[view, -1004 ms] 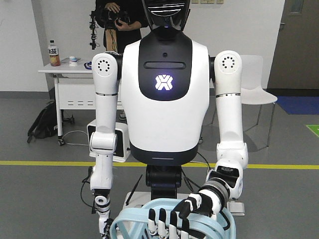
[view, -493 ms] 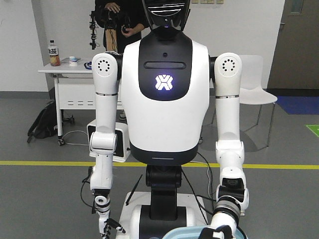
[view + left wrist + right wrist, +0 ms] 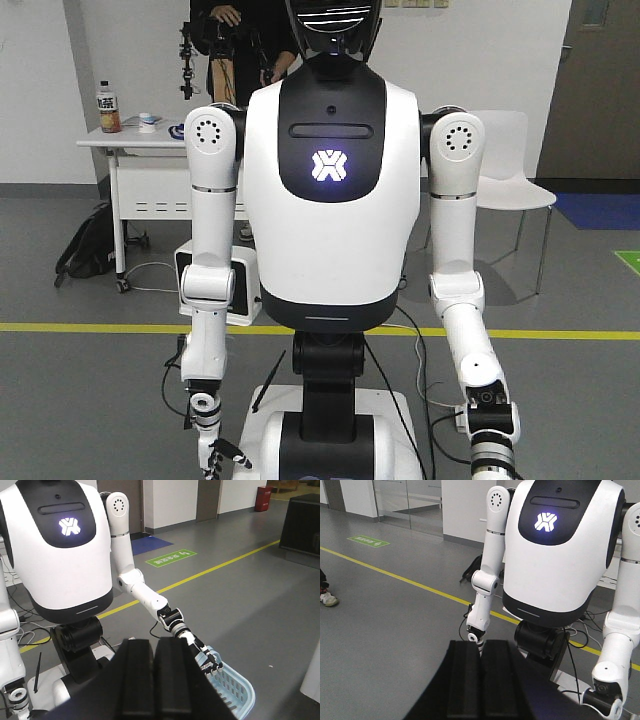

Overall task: Pick snacks and fruit into basket
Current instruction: 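Raise both empty grippers up and away from the basket, then turn the base and drive back to the fruit display tables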

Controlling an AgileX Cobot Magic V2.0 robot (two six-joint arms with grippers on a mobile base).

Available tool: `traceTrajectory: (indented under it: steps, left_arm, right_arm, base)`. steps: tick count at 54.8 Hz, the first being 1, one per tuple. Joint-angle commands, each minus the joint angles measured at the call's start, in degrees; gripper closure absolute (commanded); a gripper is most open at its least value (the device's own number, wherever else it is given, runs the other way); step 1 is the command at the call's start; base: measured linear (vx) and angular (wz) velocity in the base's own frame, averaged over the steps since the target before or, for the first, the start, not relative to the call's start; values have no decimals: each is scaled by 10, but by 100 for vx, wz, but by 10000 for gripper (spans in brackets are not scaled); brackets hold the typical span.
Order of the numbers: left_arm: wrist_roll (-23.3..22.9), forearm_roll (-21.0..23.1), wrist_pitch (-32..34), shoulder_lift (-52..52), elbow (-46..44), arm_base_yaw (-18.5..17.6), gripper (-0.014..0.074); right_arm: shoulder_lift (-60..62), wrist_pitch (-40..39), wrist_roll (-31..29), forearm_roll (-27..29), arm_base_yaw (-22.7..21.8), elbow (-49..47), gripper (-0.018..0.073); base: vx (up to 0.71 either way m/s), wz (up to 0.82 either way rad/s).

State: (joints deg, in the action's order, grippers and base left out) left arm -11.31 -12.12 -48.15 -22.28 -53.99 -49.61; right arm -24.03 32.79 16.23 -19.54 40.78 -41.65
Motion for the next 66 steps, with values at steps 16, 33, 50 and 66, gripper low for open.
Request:
traceTrajectory:
  steps: [16, 33, 50, 66]
  left_arm:
    - [1, -6, 40, -8, -16, 0, 604]
    - [1, -6, 40, -8, -16, 0, 604]
    - [1, -6, 40, -8, -16, 0, 604]
    - [1, -6, 40, -8, -16, 0, 604]
  right_arm:
    - [-6, -47, -6, -13, -2, -17, 566]
    - [-6, -47, -6, -13, -2, -17, 566]
    - [-6, -47, -6, -13, -2, -17, 566]
    - [-6, -46, -6, -13, -2, -17, 566]
  base:
    - [0, 0]
    - [-1, 3]
    - [-3, 13]
    - [-5, 21]
